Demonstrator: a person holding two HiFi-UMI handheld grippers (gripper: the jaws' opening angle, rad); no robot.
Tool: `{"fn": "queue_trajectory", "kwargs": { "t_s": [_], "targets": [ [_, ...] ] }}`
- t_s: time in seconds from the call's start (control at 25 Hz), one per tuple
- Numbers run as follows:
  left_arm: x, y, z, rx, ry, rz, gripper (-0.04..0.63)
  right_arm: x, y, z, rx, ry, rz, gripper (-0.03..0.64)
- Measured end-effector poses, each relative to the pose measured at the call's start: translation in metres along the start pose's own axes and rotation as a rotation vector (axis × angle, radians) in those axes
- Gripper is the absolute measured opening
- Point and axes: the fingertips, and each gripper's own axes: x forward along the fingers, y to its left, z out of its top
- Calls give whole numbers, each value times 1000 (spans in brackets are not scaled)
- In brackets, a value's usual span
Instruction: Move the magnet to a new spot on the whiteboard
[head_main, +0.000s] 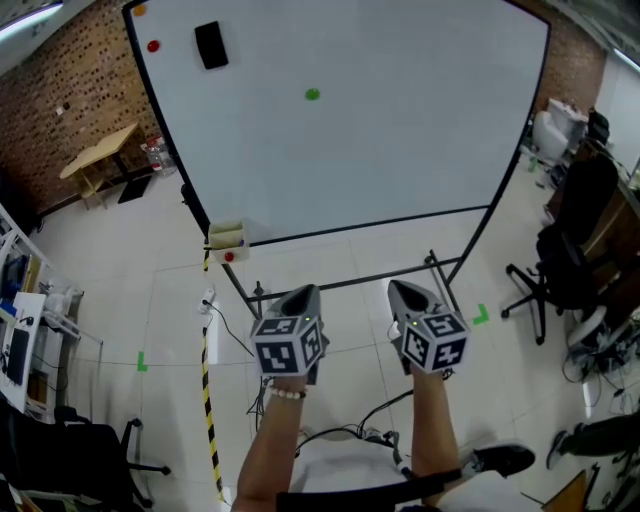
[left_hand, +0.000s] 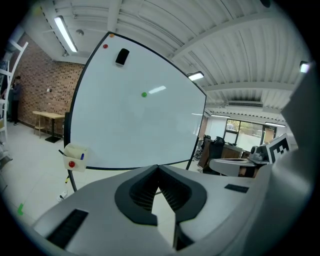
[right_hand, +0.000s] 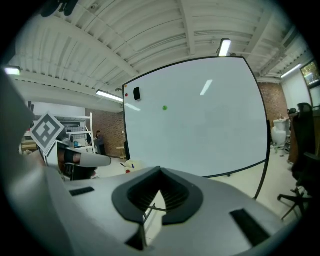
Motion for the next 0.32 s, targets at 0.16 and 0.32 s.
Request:
{"fn": "queue_trajectory", "kwargs": {
  "t_s": [0.16,0.32],
  "targets": [
    [-6,7,4,6,-5,-22,-2,-1,12,3,-8,-8,-20,2],
    [-13,10,6,11,-8,-40,-2,-3,21,7,-11,-18,-35,2]
  ]
}}
